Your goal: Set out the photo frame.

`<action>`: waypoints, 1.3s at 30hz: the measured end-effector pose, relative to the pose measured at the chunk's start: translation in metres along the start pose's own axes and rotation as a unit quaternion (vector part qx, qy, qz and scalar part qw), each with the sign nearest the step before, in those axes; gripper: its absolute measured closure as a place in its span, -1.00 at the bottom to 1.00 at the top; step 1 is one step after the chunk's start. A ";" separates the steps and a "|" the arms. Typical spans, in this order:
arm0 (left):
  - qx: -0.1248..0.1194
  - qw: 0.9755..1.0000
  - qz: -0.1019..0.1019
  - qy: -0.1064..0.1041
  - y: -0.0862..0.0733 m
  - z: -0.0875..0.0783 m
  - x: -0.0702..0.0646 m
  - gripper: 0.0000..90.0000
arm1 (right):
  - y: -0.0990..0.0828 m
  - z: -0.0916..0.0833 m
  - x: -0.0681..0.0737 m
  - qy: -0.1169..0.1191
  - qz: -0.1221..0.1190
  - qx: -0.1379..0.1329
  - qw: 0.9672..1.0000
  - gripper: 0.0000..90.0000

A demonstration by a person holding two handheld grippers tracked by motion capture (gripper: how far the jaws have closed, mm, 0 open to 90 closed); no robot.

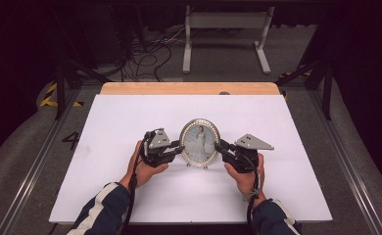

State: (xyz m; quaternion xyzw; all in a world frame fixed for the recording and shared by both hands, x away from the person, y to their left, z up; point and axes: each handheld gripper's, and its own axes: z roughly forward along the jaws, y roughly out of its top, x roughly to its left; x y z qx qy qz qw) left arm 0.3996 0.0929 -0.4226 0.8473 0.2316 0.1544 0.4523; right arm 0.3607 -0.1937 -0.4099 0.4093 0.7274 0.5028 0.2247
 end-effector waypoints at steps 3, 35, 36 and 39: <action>-0.001 1.000 -0.001 0.001 0.000 -0.001 -0.001 0.61 | 0.000 0.001 -0.002 0.001 0.004 0.001 1.000 0.70; 0.003 1.000 -0.004 0.009 -0.002 -0.001 -0.005 0.61 | 0.005 0.005 -0.004 0.003 -0.013 0.009 1.000 0.67; 0.002 1.000 -0.004 0.009 -0.002 -0.001 -0.005 0.61 | 0.005 0.005 -0.003 0.000 -0.016 0.008 1.000 0.67; 0.002 1.000 -0.004 0.008 -0.002 0.000 -0.004 0.61 | 0.007 0.005 -0.003 -0.005 -0.019 0.009 1.000 0.67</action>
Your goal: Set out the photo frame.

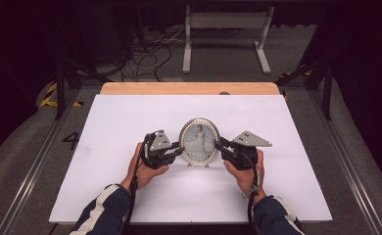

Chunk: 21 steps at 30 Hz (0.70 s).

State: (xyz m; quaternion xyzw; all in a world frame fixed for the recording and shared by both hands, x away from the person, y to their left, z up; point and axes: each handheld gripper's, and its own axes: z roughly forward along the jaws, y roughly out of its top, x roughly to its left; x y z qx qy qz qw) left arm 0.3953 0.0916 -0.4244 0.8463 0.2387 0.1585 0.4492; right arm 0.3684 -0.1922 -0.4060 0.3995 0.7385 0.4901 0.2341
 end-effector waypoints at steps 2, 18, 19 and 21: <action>-0.001 1.000 0.001 -0.001 0.000 0.000 0.000 0.61 | 0.001 0.000 -0.001 0.003 0.002 0.003 1.000 0.67; -0.003 1.000 0.003 0.004 -0.002 -0.007 0.002 0.56 | -0.002 -0.004 0.000 0.002 -0.012 0.003 1.000 0.65; -0.004 1.000 0.004 0.005 -0.002 -0.008 0.002 0.56 | -0.002 -0.004 0.000 0.003 -0.014 0.004 1.000 0.64; -0.004 1.000 0.005 0.004 -0.003 -0.009 0.002 0.55 | -0.002 -0.005 0.000 0.003 -0.019 0.008 1.000 0.63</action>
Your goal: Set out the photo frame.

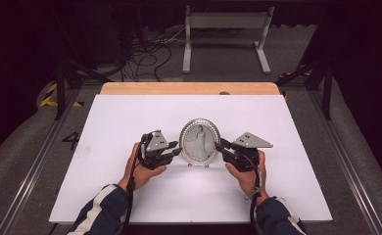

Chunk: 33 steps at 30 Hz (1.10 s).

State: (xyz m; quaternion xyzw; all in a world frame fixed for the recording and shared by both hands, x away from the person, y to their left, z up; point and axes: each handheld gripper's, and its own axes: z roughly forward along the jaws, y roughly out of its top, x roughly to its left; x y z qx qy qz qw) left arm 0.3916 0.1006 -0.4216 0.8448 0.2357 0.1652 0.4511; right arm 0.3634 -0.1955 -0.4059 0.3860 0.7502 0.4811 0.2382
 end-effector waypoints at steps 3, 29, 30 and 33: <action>0.000 1.000 0.004 0.002 0.000 -0.001 -0.001 0.53 | -0.001 -0.001 0.000 0.001 -0.006 0.002 1.000 0.61; 0.020 0.998 0.055 0.026 -0.007 -0.020 -0.010 -0.22 | -0.006 -0.011 0.006 0.011 -0.077 0.040 0.996 0.03; 0.020 0.998 0.053 0.027 -0.008 -0.021 -0.011 -0.28 | -0.007 -0.011 0.006 0.011 -0.081 0.044 0.996 -0.01; 0.029 0.998 0.058 0.027 -0.011 -0.022 -0.011 -0.39 | -0.009 -0.014 0.007 0.002 -0.099 0.051 0.994 -0.11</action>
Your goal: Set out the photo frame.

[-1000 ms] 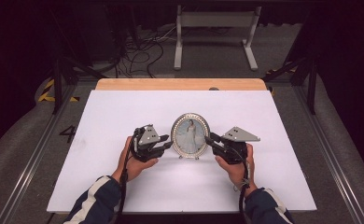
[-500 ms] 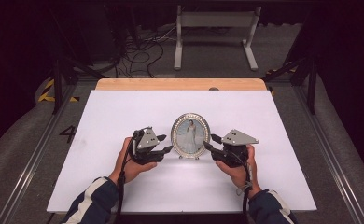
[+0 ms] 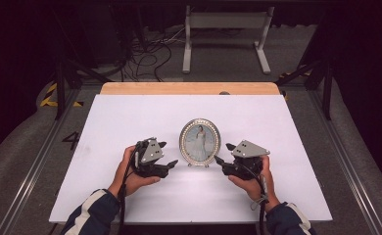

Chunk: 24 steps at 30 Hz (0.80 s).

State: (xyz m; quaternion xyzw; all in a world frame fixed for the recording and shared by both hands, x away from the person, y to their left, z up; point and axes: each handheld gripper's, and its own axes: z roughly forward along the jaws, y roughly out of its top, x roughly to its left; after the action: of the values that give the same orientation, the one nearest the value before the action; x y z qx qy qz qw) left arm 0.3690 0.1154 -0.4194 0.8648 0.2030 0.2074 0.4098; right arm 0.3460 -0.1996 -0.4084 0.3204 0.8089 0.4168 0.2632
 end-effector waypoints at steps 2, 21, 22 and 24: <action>0.004 1.000 0.002 0.000 -0.002 -0.001 0.000 -0.45 | -0.001 -0.001 0.000 0.001 -0.004 0.003 1.000 -0.17; 0.014 1.000 0.003 0.008 -0.028 -0.022 0.002 -0.72 | -0.019 -0.012 -0.003 -0.031 -0.029 0.018 0.999 -0.47; 0.015 1.000 0.003 0.009 -0.030 -0.023 0.003 -0.73 | -0.020 -0.013 -0.003 -0.030 -0.028 0.018 0.999 -0.48; 0.021 1.000 0.005 0.015 -0.033 -0.025 0.002 -0.78 | -0.022 -0.014 -0.004 -0.029 -0.026 0.017 0.999 -0.50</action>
State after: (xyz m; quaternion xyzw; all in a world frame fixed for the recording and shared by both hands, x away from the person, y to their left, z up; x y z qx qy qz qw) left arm 0.3512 0.1513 -0.4304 0.8712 0.2088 0.2178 0.3873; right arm 0.3325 -0.2198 -0.4193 0.3154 0.8163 0.3863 0.2915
